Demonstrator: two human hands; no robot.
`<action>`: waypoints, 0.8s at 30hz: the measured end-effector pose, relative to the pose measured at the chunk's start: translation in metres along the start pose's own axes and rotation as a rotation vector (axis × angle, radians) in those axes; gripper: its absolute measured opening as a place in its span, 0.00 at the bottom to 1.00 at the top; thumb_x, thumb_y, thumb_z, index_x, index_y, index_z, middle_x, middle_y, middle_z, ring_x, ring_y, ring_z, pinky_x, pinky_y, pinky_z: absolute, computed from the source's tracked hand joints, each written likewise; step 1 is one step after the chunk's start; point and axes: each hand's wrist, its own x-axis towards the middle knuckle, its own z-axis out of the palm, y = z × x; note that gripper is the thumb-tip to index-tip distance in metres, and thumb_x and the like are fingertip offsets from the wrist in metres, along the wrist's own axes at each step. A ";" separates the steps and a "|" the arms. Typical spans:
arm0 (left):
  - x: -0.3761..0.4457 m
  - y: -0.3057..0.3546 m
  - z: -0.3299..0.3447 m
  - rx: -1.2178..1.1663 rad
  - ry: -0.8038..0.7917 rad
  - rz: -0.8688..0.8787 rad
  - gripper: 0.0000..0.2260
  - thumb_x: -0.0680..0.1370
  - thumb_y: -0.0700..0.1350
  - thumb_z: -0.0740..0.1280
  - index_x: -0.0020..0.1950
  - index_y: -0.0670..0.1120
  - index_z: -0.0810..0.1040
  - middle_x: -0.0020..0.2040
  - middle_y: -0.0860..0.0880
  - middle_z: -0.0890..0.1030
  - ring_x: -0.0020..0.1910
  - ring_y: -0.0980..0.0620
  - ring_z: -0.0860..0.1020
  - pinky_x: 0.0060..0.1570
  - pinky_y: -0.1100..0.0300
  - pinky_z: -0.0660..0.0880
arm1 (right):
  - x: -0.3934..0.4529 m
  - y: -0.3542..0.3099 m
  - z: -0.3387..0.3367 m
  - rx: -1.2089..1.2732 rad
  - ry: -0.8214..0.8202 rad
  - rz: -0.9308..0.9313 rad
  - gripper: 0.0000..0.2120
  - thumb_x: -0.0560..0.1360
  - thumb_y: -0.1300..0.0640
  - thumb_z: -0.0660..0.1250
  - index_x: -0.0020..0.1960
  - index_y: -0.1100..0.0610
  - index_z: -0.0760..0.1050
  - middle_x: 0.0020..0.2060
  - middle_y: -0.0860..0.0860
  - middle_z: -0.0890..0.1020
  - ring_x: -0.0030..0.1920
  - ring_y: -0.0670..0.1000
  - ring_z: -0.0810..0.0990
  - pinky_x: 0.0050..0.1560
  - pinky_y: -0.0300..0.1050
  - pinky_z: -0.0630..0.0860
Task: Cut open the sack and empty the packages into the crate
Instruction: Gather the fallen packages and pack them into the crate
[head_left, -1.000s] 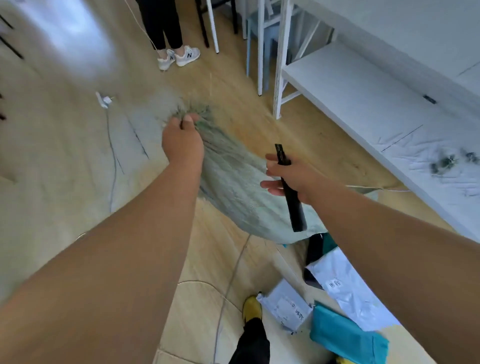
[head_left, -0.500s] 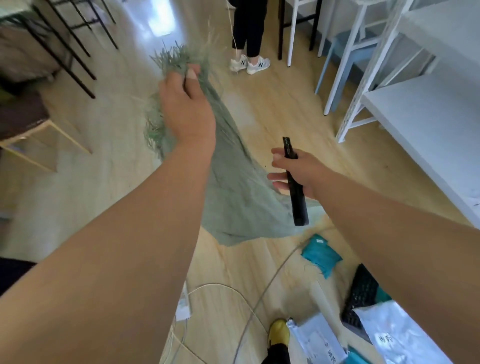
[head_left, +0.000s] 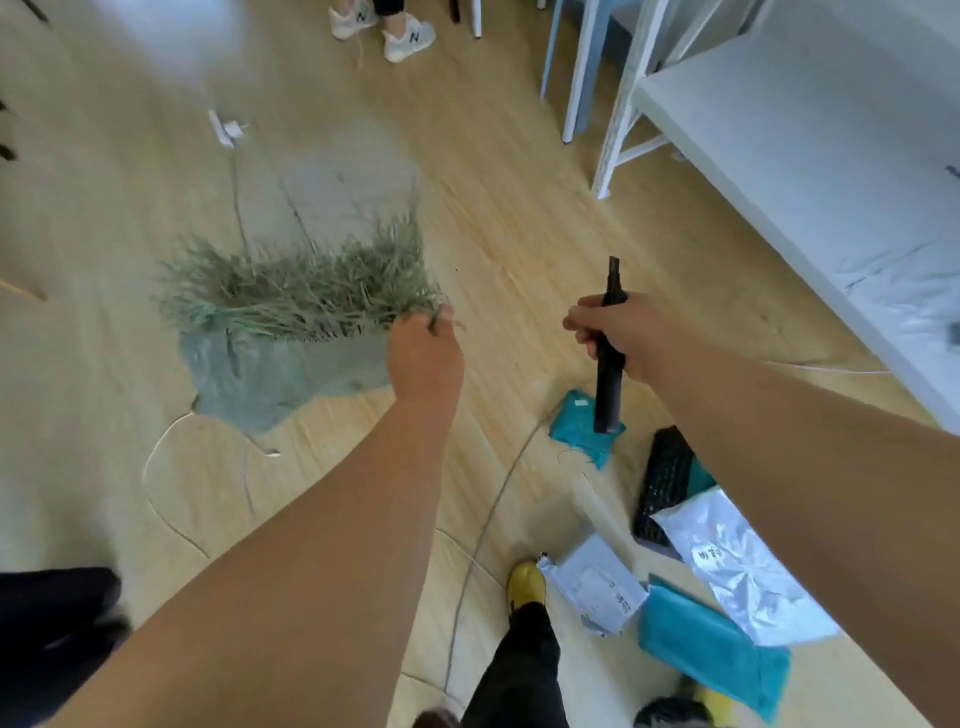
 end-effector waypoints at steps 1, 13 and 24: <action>-0.006 -0.011 0.014 0.073 -0.067 -0.044 0.21 0.83 0.51 0.55 0.61 0.35 0.76 0.62 0.36 0.76 0.56 0.39 0.76 0.50 0.49 0.71 | 0.002 0.009 -0.016 0.014 0.025 0.015 0.12 0.76 0.65 0.67 0.58 0.65 0.72 0.38 0.57 0.80 0.25 0.45 0.74 0.24 0.36 0.72; -0.090 -0.042 0.185 0.603 -0.547 -0.117 0.21 0.81 0.50 0.58 0.71 0.41 0.69 0.70 0.43 0.71 0.69 0.44 0.69 0.68 0.53 0.68 | 0.002 0.160 -0.205 0.193 0.348 0.160 0.04 0.76 0.68 0.66 0.45 0.60 0.74 0.34 0.57 0.77 0.24 0.47 0.71 0.23 0.36 0.68; -0.199 -0.013 0.379 0.470 -0.850 0.353 0.28 0.77 0.46 0.67 0.75 0.47 0.62 0.73 0.47 0.68 0.69 0.47 0.70 0.61 0.57 0.69 | -0.003 0.329 -0.336 0.184 0.701 0.271 0.18 0.69 0.57 0.75 0.57 0.58 0.76 0.34 0.53 0.79 0.32 0.53 0.77 0.39 0.49 0.78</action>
